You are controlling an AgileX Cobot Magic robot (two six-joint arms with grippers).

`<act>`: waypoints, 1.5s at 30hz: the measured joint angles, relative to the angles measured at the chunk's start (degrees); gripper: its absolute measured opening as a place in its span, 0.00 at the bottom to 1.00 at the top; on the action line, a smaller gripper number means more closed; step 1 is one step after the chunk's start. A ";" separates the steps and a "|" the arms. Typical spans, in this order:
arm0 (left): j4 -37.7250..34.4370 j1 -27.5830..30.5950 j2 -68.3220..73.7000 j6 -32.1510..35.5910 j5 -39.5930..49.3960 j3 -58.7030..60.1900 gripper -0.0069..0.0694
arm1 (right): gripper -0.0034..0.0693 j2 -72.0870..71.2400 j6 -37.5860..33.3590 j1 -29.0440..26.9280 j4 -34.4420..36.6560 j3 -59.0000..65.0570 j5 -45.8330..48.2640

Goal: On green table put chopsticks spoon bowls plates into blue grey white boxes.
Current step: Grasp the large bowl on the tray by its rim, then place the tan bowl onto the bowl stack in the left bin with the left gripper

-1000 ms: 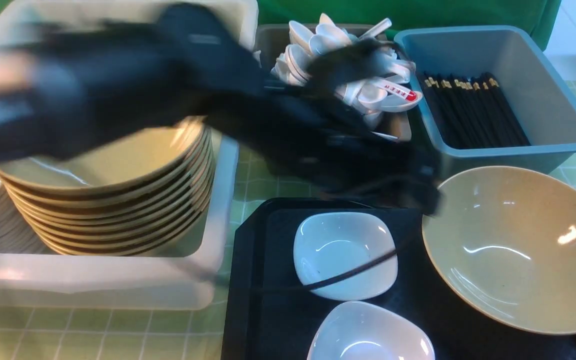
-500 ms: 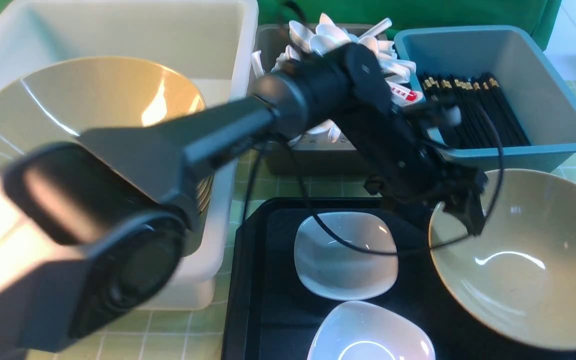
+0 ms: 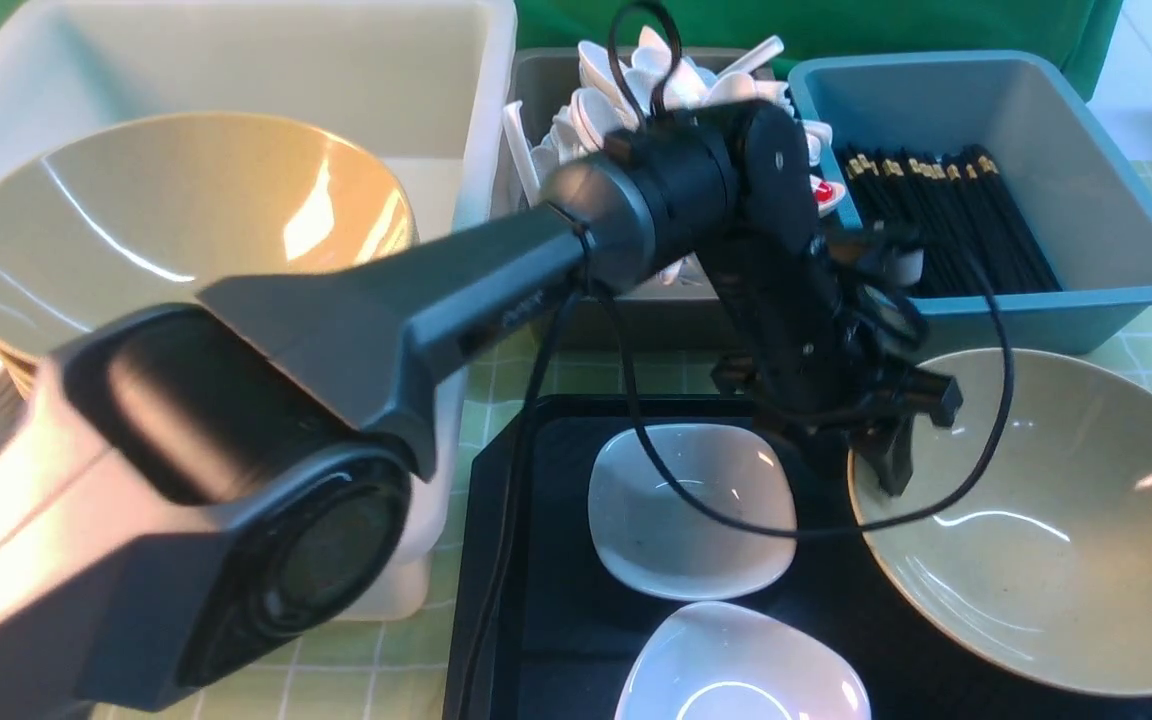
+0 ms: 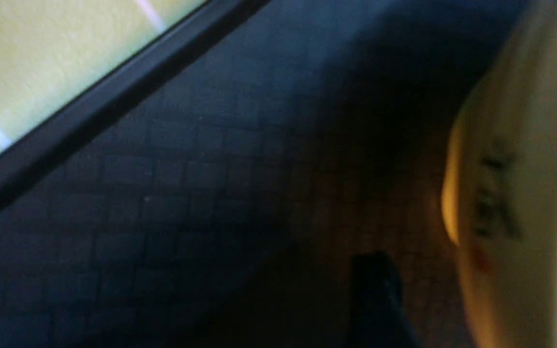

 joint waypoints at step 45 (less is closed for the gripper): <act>-19.63 76.71 -61.62 9.74 1.33 54.25 0.11 | 0.11 18.93 -31.06 2.13 30.14 -6.94 -3.61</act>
